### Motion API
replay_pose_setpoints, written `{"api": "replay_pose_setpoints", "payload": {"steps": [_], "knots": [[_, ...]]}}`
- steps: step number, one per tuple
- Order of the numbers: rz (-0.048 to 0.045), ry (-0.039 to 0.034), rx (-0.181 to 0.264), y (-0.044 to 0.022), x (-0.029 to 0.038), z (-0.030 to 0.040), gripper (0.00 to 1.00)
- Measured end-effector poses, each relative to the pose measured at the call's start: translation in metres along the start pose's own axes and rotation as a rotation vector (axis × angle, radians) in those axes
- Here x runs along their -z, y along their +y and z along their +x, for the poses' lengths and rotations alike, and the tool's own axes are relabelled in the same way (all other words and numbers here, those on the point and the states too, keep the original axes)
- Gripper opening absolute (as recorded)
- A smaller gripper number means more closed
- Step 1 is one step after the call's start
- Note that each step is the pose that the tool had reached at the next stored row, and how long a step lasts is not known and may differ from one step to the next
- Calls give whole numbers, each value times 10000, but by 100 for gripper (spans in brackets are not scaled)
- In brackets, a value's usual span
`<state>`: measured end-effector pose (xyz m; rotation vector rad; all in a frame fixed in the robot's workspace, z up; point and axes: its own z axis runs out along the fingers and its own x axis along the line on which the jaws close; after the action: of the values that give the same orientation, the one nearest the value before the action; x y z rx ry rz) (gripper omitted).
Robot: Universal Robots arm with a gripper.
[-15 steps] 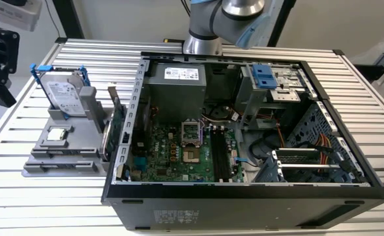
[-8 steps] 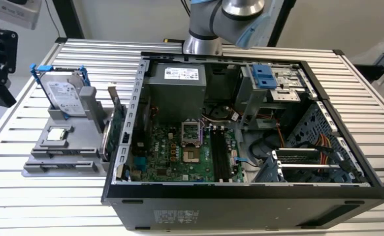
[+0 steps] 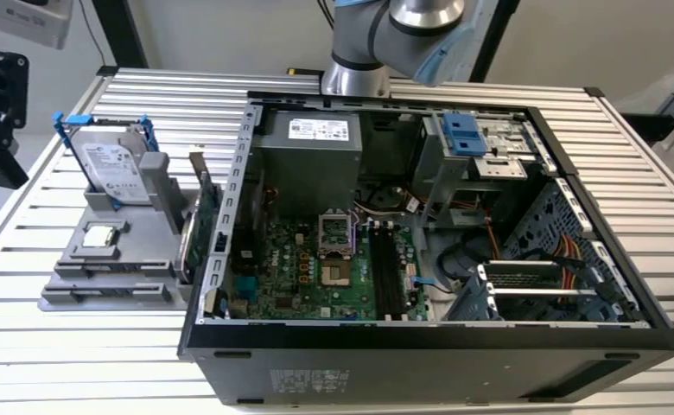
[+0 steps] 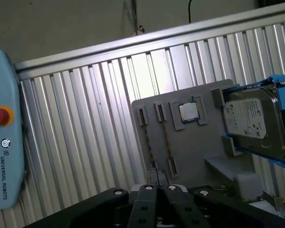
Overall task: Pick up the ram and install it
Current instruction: 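Pick up the ram and move it above insertion slot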
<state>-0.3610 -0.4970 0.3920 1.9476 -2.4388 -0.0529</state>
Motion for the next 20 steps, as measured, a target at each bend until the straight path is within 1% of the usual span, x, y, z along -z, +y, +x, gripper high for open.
{"api": "replay_pose_setpoints", "payload": {"steps": [11, 20], "knots": [[-4, 31, 767, 0, 0, 0, 0], [-10, 71, 1777, 0, 0, 0, 0]]}}
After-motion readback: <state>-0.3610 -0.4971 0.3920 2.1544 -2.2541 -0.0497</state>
